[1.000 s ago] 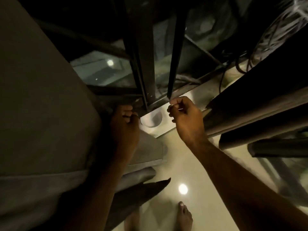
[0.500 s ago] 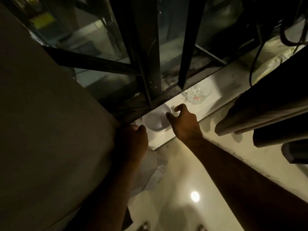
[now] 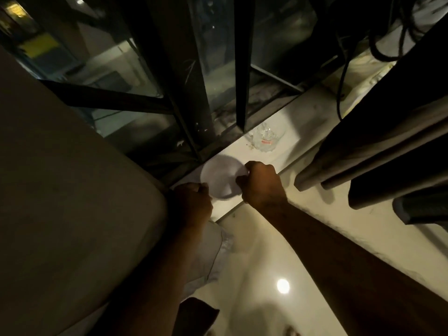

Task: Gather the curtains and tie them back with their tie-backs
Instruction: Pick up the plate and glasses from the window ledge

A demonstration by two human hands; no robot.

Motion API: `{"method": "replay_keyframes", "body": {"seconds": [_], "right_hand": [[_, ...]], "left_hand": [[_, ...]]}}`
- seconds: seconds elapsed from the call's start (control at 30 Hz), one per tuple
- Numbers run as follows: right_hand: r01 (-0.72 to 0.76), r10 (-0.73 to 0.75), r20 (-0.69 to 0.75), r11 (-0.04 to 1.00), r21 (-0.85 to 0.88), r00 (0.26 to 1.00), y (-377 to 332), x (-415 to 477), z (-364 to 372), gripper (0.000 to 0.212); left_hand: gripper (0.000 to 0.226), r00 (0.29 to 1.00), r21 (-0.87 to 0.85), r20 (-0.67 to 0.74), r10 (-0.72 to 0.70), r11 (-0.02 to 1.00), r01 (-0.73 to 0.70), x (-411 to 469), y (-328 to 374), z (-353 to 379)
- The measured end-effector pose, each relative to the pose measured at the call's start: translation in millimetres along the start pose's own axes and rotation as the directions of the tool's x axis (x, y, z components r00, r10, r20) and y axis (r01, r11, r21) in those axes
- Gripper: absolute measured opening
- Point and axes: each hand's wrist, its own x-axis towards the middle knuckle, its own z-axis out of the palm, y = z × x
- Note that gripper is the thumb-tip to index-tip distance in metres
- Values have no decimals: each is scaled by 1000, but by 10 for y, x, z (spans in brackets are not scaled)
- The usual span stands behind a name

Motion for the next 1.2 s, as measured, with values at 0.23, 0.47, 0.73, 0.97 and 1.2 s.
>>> {"method": "replay_keyframes", "body": {"seconds": [0.23,0.47,0.73,0.97,1.2], "right_hand": [[-102,111,-197,993,54,974,127,-738,-1020,23],[-185,245,-452,967,173,858,254,-1878,-2367,30],[-203,366,-644,927,315,672,486,-3197,-3997,24],[-163,395,-756,916,366,522,1423,-3298,-5110,25],[-200,497,-688,861,468,529,3021,-2480,-5931,29]], "left_hand": [[31,983,86,74,167,981,-173,-872,691,96],[21,867,78,199,457,874,-479,-2213,1691,169],[19,634,-145,370,679,716,-682,-3629,2904,484],[18,432,-195,529,730,601,-775,-4218,3776,1622],[19,456,-79,607,651,621,-780,-4166,4205,3736]]}}
